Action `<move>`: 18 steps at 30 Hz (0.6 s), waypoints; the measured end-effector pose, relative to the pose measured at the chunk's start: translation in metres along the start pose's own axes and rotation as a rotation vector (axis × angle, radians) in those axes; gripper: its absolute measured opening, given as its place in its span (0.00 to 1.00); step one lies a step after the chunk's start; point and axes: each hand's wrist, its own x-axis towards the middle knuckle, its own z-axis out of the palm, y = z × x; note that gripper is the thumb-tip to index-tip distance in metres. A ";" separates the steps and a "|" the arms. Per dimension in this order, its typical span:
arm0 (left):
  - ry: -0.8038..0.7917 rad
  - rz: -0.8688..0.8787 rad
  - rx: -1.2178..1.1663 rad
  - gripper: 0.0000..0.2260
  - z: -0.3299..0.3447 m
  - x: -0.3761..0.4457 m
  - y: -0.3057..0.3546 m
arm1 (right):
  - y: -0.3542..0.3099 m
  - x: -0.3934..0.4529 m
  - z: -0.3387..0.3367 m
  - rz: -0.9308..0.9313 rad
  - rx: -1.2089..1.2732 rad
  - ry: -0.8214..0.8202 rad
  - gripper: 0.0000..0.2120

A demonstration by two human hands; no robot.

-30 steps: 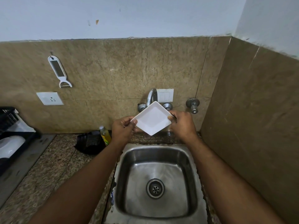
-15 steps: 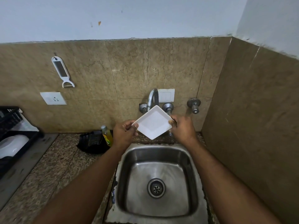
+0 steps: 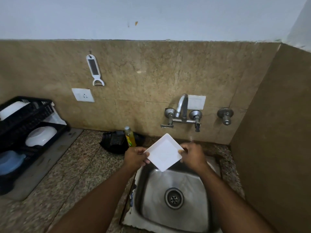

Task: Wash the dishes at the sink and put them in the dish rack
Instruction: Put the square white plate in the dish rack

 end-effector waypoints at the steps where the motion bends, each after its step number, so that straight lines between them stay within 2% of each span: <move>1: 0.013 -0.007 -0.020 0.06 -0.010 -0.001 -0.001 | -0.007 0.002 0.005 -0.007 0.044 -0.016 0.06; 3: 0.023 -0.003 -0.041 0.06 -0.031 -0.004 0.000 | -0.020 0.010 0.013 -0.011 0.123 -0.051 0.05; 6: 0.051 0.008 -0.034 0.06 -0.081 -0.007 0.006 | -0.054 0.025 0.034 0.015 0.241 -0.188 0.04; 10: 0.160 0.024 -0.052 0.08 -0.164 -0.006 0.017 | -0.112 0.046 0.078 0.090 0.453 -0.290 0.04; 16: 0.444 0.029 0.328 0.09 -0.320 -0.008 0.004 | -0.230 0.069 0.172 0.085 0.631 -0.392 0.04; 18: 0.491 0.026 0.407 0.11 -0.370 -0.010 0.002 | -0.269 0.074 0.207 0.067 0.652 -0.418 0.04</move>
